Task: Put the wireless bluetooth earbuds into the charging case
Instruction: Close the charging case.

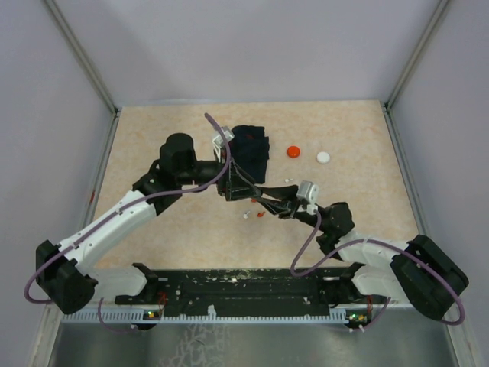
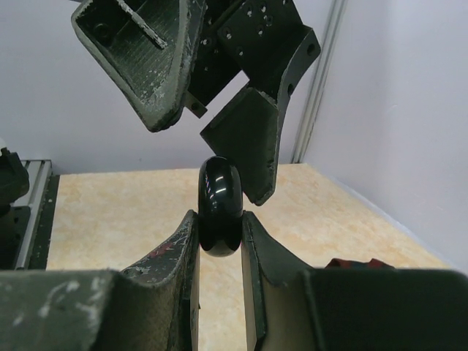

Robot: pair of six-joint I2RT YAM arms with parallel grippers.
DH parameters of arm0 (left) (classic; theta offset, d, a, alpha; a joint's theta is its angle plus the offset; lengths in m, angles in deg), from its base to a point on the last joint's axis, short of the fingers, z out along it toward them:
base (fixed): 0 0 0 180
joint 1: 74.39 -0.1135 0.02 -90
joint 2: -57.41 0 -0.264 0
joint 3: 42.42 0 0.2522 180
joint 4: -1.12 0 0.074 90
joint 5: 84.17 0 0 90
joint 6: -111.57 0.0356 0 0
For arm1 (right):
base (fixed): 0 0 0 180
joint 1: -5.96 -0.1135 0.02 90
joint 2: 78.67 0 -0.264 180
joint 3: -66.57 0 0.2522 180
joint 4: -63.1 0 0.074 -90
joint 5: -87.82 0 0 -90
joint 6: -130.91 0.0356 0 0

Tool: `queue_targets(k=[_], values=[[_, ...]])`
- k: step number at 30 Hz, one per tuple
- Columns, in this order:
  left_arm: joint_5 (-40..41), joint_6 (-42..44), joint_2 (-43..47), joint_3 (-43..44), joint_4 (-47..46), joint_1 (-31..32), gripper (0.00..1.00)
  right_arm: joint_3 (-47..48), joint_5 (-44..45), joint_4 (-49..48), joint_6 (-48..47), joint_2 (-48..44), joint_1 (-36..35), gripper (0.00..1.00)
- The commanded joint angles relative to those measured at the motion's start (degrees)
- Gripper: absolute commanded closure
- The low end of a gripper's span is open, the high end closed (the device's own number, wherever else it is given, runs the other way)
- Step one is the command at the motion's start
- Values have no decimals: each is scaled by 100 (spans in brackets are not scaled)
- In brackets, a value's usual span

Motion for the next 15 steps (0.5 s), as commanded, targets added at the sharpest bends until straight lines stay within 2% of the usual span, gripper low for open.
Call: queue_targets(k=[1, 6, 9, 12, 15], values=[[-296, -53, 218, -52, -251, -21, 24, 79, 269, 142, 180, 26, -40, 100], [-266, 59, 249, -48, -139, -60, 24, 79, 393, 499, 330, -23, -29, 100], [28, 202, 307, 12, 170, -121, 23, 79, 440, 658, 600, -42, 26, 100], [748, 554, 373, 209, 835, -209, 22, 92, 627, 1108, 998, -148, 112, 100], [1957, 927, 422, 452, 1605, -283, 20, 248, 1061, 2552, 1401, -503, 220, 100]])
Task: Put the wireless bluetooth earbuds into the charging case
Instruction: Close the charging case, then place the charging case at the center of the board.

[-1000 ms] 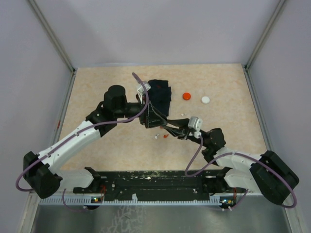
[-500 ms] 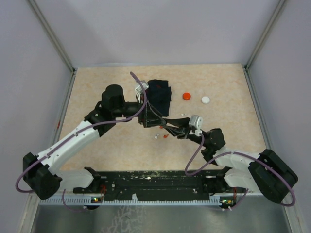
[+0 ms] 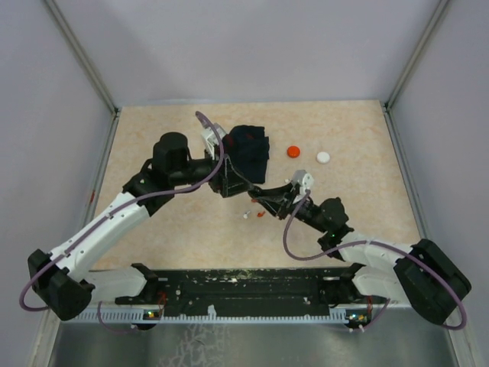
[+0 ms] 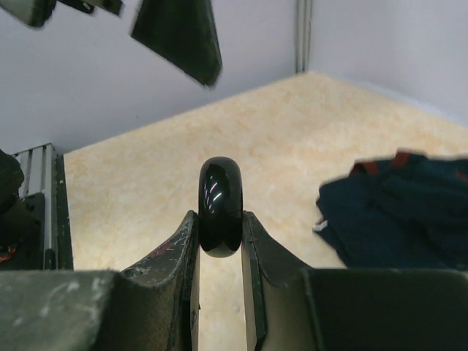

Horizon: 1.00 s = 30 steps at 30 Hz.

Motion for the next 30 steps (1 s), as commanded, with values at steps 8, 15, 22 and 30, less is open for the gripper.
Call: queue_targets(k=[8, 15, 22, 30], values=[[3496, 1407, 222, 367, 1798, -249, 18, 614, 1492, 4660, 1593, -1121, 760, 100], [4385, 1773, 346, -14, 1652, -414, 17, 617, 1227, 5777, 2279, -1199, 1729, 100], [4678, 1818, 474, -721, 1299, -833, 17, 574, 1156, 6569, 2644, -1207, 2912, 100], [4868, 1841, 612, -918, 1191, -1277, 17, 414, 1783, 7056, 2714, -1513, 3607, 100]])
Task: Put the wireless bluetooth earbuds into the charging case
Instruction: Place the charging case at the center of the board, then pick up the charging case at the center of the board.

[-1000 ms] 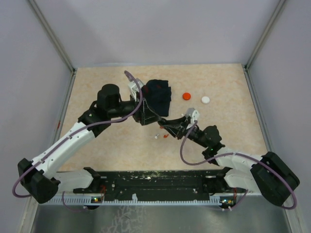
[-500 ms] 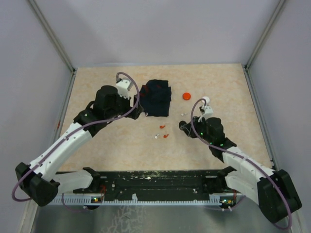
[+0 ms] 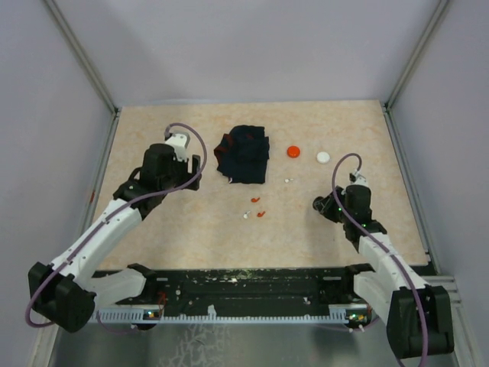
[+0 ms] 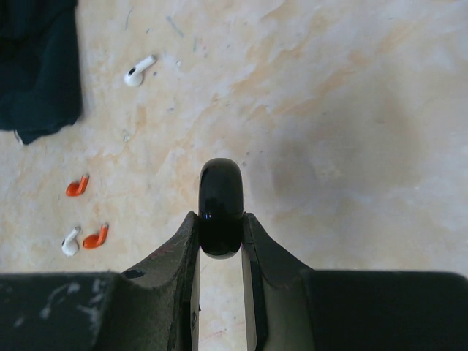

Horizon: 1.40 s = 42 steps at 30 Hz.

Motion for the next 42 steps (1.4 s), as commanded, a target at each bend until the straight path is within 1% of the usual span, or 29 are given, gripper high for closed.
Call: queue_targets(k=[1, 5, 8, 11, 15, 17, 19, 21, 23, 27, 30, 32, 35, 38, 42], values=[[189, 82, 230, -69, -276, -194, 17, -7, 260, 98, 160, -193, 522, 100], [194, 78, 283, -123, -327, -278, 17, -164, 130, 12, 367, -128, 1243, 100], [210, 74, 288, -129, -341, -314, 17, -252, 293, -122, 493, -68, 1624, 100], [195, 97, 288, -134, -322, -329, 18, -271, 587, -139, 525, 29, 1771, 87], [212, 106, 310, -144, -313, -326, 18, -232, 805, 30, 498, 40, 1773, 65], [200, 106, 319, -149, -312, -335, 18, -216, 834, 183, 421, -15, 1768, 56], [164, 104, 319, -150, -313, -341, 18, -170, 893, 422, 394, -77, 1773, 51], [149, 109, 323, -152, -312, -334, 18, -66, 1052, 712, 382, -126, 1774, 43], [143, 108, 316, -152, -312, -340, 18, 80, 1136, 1066, 359, -168, 1773, 38], [131, 109, 298, -151, -312, -351, 18, 248, 918, 1594, 145, -293, 1772, 26], [131, 106, 282, -148, -312, -351, 18, 349, 772, 1874, 19, -569, 1772, 16], [145, 107, 275, -148, -304, -346, 18, 569, 715, 1995, -242, -668, 1766, 13], [148, 106, 279, -151, -295, -357, 18, 1010, 608, 2027, -764, -617, 1641, 13], [159, 100, 287, -150, -295, -379, 18, 1382, 831, 1761, -1037, -339, 1188, 13], [197, 93, 260, -151, -278, -413, 18, 1717, 1056, 991, -1338, 406, 413, 13]])
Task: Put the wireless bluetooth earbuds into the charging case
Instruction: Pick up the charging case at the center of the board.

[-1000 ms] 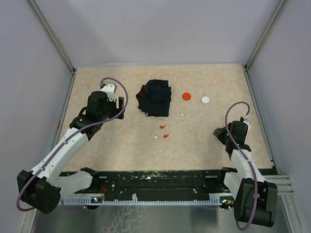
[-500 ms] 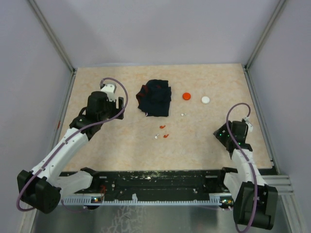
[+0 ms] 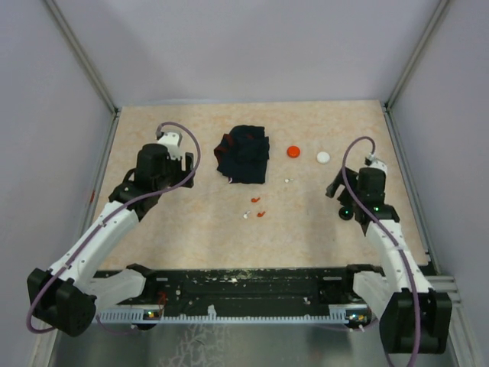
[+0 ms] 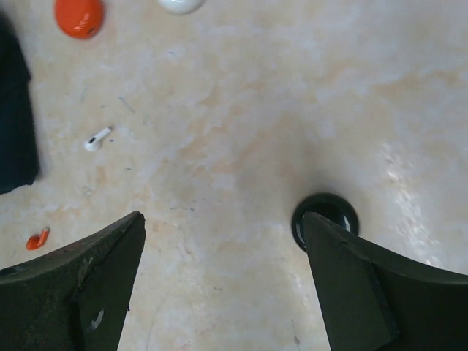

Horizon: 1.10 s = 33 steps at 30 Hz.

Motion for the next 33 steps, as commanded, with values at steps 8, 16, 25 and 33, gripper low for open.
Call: queue_targets(k=[8, 16, 25, 33], values=[[179, 34, 39, -59, -100, -124, 16, 1763, 326, -1923, -1416, 2745, -1314, 13], [276, 46, -66, -63, -94, -202, 12, 3100, 327, -2094, -1879, 4348, -1597, 14], [352, 39, -139, -76, -89, -352, 5, 4128, 314, -1947, -2133, 5741, -1856, 23], [403, 42, -172, -77, -76, -402, 0, 4781, 308, -1739, -2273, 6462, -1937, 32]])
